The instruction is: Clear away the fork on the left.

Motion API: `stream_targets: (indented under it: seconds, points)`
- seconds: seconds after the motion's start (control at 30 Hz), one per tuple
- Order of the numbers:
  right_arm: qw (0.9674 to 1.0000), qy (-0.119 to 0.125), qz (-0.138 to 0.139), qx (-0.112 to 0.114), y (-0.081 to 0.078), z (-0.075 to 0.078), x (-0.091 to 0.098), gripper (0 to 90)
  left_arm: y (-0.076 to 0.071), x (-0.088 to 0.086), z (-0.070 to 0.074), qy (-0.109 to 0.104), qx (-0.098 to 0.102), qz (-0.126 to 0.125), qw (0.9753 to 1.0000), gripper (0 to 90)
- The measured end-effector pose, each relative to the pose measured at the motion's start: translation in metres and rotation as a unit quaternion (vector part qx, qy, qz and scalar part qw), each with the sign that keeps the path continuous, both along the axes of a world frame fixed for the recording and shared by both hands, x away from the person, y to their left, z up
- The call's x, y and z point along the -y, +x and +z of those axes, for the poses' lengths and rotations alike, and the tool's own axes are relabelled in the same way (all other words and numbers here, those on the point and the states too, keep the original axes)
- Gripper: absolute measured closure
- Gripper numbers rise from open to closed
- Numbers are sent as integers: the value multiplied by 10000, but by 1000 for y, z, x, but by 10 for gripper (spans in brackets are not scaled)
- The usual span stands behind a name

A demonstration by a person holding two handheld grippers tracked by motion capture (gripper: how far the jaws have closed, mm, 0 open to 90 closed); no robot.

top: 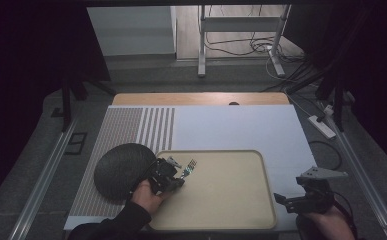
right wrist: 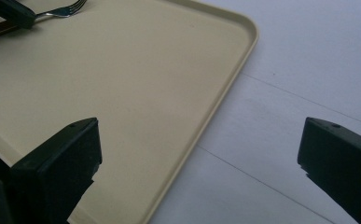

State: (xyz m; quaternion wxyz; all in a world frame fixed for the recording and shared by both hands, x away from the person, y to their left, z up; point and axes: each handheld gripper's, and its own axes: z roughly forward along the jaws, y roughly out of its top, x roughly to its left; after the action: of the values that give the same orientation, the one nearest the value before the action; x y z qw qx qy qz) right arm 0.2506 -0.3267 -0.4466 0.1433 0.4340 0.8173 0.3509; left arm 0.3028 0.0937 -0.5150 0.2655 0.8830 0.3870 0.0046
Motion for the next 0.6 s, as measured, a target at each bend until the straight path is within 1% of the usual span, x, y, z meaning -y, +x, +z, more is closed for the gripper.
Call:
stream_targets:
  seconds: [0.03,0.1,0.2,0.37,0.6]
  points:
    - [10000,5,4,-2,0,0,0,1,1,0,-1,12,-18,7,10000,892]
    - [10000,20,11,3,0,0,0,1,3,-3,-1,-12,-61,101,9999,892]
    - [10000,21,9,6,0,0,0,1,4,-10,0,89,-30,247,9997,892]
    - [10000,30,11,6,0,0,0,1,8,-22,-1,54,-121,472,9988,892]
    - [10000,44,24,9,0,0,1,1,10,-32,-1,60,-201,631,9978,891]
